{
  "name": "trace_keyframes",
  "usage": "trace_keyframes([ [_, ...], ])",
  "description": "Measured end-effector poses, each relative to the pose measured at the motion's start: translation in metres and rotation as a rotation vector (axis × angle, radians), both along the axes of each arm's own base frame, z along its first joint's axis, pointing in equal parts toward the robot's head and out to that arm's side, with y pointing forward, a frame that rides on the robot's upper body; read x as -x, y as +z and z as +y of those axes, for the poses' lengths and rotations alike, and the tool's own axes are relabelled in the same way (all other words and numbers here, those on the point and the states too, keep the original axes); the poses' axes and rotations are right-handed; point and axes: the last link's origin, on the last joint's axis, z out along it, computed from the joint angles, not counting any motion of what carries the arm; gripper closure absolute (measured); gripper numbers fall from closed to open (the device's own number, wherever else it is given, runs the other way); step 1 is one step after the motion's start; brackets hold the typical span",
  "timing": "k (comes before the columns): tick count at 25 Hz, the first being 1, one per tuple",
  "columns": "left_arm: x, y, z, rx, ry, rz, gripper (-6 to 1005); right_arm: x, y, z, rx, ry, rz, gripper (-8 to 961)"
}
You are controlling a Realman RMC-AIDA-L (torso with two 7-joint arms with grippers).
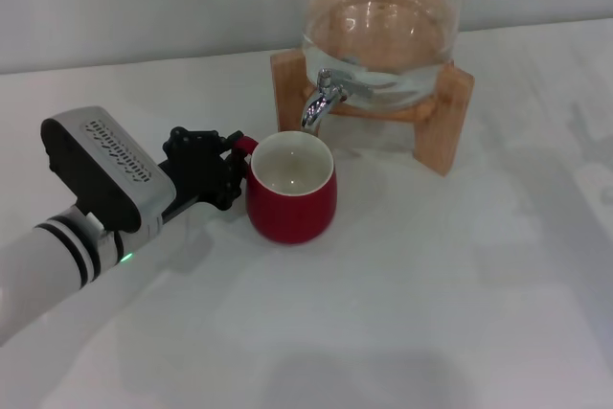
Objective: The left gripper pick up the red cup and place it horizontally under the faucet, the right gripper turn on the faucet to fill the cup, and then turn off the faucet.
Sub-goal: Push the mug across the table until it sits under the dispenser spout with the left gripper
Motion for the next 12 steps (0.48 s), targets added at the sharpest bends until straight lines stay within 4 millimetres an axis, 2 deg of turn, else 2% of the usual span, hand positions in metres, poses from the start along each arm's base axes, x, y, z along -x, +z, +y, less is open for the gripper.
trace_keyframes([
  [12,-0.0024,0.0002,0.0028,0.004,-0.016,0.017,906,-0.0001,0.0002,-0.0007,-0.001,0.001,0.001,230],
])
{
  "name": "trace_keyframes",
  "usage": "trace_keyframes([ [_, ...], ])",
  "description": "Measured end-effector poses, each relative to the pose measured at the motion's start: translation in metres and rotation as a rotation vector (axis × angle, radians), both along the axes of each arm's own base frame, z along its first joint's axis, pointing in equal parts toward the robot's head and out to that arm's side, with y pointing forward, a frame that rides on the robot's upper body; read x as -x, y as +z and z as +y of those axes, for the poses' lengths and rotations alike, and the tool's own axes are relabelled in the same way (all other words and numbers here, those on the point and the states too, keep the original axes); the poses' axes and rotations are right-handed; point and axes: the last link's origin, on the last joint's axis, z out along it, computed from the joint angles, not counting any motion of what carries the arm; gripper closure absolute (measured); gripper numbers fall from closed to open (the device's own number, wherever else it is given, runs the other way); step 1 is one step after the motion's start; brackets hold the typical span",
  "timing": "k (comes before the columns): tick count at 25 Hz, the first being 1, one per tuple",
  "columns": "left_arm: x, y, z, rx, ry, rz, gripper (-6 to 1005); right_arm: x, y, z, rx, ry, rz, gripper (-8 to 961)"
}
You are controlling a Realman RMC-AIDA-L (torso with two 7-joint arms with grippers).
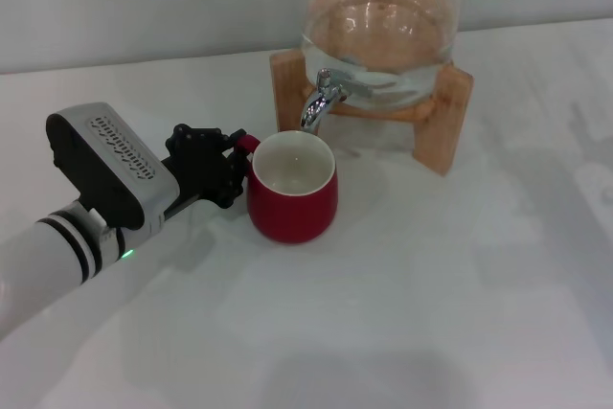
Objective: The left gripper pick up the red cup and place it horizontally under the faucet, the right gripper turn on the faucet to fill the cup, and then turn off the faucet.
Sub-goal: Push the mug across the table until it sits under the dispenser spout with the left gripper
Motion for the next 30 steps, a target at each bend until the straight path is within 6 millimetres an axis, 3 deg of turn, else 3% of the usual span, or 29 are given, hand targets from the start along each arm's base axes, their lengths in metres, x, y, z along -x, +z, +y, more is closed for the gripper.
trace_keyframes([
  [30,-0.0015,0.002,0.0058,-0.019,-0.018,0.037,904,-0.0006,-0.0027,-0.0051,0.008,0.005,0.004,230],
])
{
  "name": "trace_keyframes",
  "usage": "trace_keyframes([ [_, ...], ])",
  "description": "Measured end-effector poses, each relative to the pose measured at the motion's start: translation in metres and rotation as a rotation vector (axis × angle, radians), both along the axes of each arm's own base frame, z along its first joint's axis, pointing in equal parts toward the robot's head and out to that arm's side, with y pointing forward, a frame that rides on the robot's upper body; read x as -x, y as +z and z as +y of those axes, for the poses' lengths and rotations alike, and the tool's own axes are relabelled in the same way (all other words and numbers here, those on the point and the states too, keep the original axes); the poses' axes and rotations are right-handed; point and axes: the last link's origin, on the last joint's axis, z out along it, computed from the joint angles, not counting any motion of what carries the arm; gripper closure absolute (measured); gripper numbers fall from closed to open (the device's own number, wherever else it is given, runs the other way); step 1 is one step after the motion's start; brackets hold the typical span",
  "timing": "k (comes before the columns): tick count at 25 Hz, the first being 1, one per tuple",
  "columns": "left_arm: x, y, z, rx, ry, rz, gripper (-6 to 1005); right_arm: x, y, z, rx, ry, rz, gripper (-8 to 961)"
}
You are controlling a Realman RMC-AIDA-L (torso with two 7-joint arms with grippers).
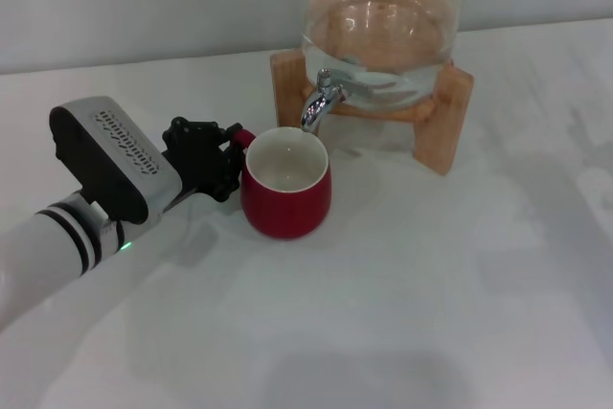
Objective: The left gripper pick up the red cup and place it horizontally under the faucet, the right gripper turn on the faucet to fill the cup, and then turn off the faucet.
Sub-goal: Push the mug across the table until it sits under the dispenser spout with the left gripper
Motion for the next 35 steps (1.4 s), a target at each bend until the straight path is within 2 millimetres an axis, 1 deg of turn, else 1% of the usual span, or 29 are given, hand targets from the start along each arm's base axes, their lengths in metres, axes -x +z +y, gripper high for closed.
trace_keyframes([
  [22,-0.013,-0.003,0.004,0.007,-0.035,-0.002,906,0.001,0.0,-0.001,-0.003,0.009,-0.001,230],
  [35,-0.011,-0.004,0.001,0.014,-0.036,0.002,906,0.003,0.0,0.001,-0.001,0.015,-0.001,230],
])
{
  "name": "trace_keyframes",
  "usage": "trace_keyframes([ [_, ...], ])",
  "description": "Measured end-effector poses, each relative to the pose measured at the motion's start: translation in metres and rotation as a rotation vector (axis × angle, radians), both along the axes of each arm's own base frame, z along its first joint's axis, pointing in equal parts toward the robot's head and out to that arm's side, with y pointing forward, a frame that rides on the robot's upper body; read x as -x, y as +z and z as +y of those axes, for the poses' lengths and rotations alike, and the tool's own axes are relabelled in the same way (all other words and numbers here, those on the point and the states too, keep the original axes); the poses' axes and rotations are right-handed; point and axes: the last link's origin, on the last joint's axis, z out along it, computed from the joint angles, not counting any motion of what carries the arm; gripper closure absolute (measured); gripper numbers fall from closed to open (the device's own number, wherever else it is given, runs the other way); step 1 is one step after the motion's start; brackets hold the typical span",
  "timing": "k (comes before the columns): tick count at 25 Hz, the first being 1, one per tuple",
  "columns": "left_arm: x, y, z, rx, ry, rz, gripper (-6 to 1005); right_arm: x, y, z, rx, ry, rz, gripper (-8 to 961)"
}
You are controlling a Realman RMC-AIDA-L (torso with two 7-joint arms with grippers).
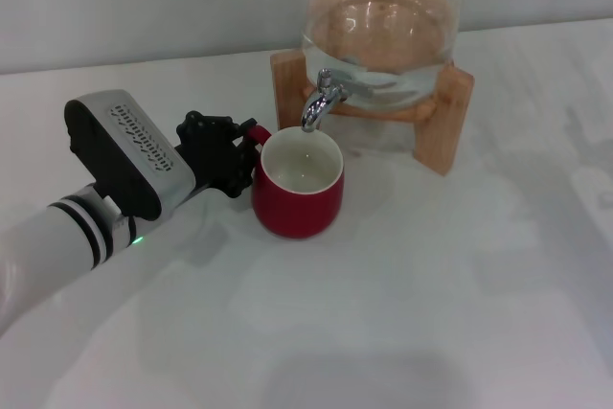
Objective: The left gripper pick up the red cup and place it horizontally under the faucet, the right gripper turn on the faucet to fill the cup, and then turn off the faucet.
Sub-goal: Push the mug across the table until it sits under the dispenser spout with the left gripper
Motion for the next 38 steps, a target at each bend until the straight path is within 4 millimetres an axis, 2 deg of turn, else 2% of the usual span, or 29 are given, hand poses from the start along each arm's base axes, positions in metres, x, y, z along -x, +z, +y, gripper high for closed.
trace_keyframes([
  [19,0.0023,-0.0014,-0.0026,0.004,0.004,0.003,905,0.0002,-0.0002,-0.0003,0.006,0.004,-0.005,231],
  [27,0.006,-0.0013,-0.0033,0.001,0.019,0.007,870,0.0007,0.0,-0.0004,0.005,0.008,-0.006,231],
  [33,0.0092,-0.0013,-0.0027,-0.002,0.036,0.019,759,0.0015,0.0,0.0004,0.005,0.011,-0.002,231],
  [38,0.008,-0.0012,-0.0019,-0.002,0.033,0.019,731,0.0023,0.0001,0.0011,0.005,0.016,0.006,231],
])
